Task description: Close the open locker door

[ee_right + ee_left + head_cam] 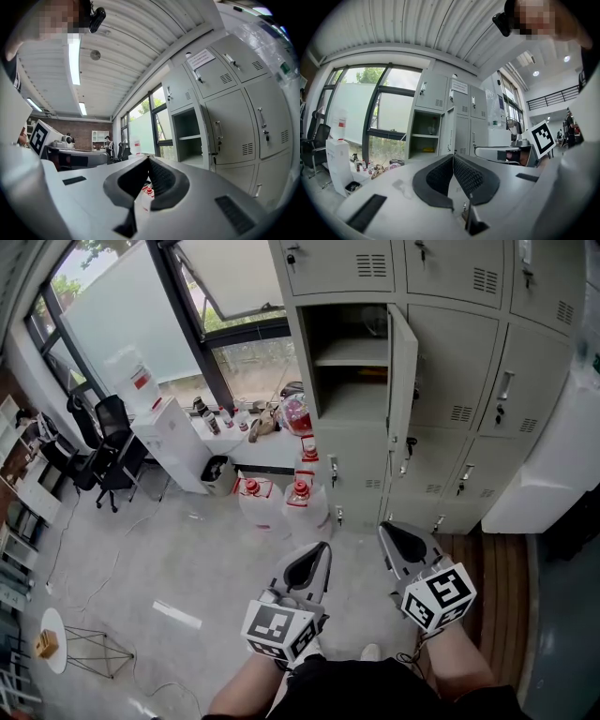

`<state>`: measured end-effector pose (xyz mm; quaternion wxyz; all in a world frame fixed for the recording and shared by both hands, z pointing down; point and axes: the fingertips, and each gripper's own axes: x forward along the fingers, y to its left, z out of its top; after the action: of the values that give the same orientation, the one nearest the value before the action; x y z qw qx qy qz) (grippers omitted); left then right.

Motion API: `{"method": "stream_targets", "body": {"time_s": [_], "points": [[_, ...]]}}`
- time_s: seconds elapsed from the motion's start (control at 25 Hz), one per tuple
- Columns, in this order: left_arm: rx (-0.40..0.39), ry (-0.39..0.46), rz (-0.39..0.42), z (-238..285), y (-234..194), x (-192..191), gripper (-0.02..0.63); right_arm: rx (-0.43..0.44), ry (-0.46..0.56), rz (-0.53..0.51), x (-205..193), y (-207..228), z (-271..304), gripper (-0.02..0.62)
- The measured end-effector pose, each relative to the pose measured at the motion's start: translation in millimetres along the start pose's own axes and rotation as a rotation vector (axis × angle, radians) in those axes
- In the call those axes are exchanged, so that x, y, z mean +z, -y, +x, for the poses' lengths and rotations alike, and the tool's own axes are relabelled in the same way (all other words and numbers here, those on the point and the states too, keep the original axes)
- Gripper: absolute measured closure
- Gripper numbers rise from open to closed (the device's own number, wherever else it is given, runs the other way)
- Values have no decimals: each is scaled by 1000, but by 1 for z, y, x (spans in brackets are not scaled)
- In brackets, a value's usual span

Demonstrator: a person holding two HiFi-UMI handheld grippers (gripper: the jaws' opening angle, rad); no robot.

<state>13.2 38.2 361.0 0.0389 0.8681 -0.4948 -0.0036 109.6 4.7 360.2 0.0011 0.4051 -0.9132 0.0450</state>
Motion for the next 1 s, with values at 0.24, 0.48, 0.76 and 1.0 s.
{"method": "stream_targets", "body": {"time_s": [0.24,0.48,0.76,1.0], "points": [[-26,-3,-2,-2,-26,-1,589,-25,-7,3,-3,-9,23,541],[-58,-4,-13,1,-55,0,589,-63,-19,1,-3,-16,47,541],[-101,0,-18,3,-91,4,589,-103,-17,-6,0,-27,79,541],[-150,-5,-9,1,-120,3,589,-130,-15,-10,-2,-43,109,541]]}}
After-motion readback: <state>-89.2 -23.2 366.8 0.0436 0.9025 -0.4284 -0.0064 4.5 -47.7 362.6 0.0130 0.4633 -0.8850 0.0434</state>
